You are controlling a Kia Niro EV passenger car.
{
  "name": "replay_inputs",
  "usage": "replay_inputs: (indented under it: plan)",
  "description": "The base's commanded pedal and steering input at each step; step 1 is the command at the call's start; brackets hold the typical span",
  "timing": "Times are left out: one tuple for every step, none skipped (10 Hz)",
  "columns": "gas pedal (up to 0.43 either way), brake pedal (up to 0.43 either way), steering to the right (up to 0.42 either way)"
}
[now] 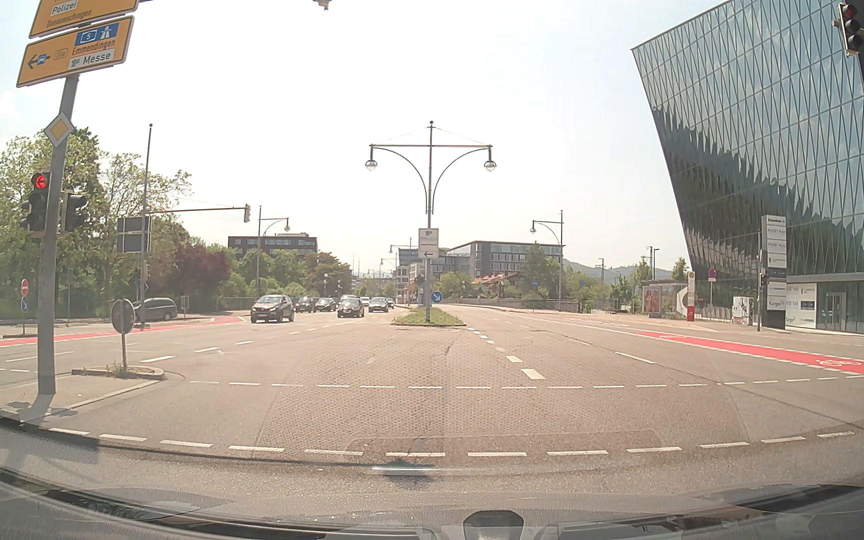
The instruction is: Follow the waypoints while adhering to traffic rules and regulations
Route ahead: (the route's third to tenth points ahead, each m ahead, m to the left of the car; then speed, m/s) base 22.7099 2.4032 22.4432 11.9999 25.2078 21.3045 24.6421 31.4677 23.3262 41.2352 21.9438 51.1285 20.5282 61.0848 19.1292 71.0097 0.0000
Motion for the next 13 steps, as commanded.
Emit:
replay_inputs:
  plan:
    - [0.0,0.28,-0.006]
    - [0.0,0.28,-0.006]
    - [0.0,0.28,-0.006]
    - [0.0,0.28,-0.006]
    - [0.0,0.28,-0.006]
    - [0.0,0.274,-0.006]
    - [0.0,0.28,-0.006]
    - [0.0,0.28,-0.006]
    - [0.0,0.28,-0.006]
    - [0.0,0.28,-0.006]
    - [0.0,0.28,-0.006]
    - [0.0,0.28,-0.006]
    - [0.0,0.28,-0.005]
